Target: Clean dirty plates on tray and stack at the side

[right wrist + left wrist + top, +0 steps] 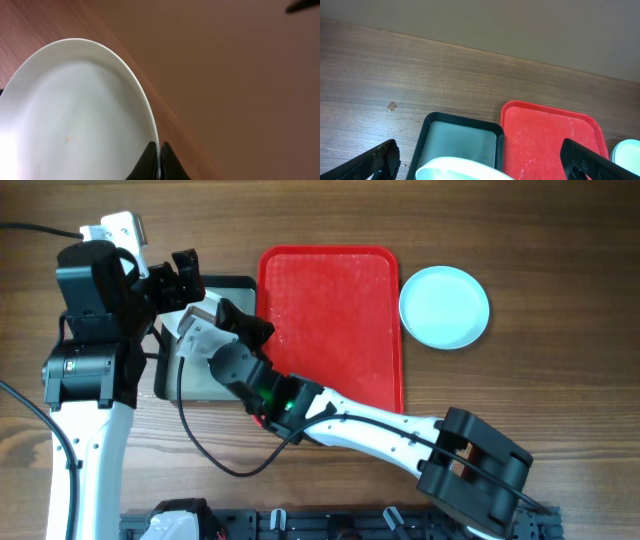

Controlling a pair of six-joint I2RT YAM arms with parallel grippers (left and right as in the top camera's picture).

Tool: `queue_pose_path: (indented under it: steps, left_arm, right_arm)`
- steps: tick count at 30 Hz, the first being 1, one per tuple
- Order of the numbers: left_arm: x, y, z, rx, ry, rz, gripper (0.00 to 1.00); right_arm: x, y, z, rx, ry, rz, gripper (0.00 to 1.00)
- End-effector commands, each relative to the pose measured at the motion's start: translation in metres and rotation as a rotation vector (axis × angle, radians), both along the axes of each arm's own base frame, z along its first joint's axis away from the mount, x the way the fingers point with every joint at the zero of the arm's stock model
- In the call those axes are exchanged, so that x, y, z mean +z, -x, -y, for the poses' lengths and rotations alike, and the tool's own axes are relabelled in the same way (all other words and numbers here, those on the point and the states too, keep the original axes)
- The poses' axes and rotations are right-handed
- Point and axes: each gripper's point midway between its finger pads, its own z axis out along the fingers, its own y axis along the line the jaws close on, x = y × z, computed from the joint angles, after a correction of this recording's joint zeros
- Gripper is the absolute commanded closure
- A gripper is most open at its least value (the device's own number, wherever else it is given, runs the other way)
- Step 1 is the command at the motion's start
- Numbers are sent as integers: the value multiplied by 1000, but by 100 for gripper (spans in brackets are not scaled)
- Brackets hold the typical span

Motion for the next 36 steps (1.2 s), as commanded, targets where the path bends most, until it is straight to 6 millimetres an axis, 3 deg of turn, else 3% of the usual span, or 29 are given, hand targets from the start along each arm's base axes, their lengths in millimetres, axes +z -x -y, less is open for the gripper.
queue_pose_path:
  steps: [1, 36]
  left_arm:
    - [7, 0, -2, 6, -10, 19, 0]
    - [7, 0, -2, 6, -10, 18, 0]
  right_arm:
    - [27, 6, -2, 6, 11, 66, 96]
    - [40, 8, -7, 19, -3, 112, 96]
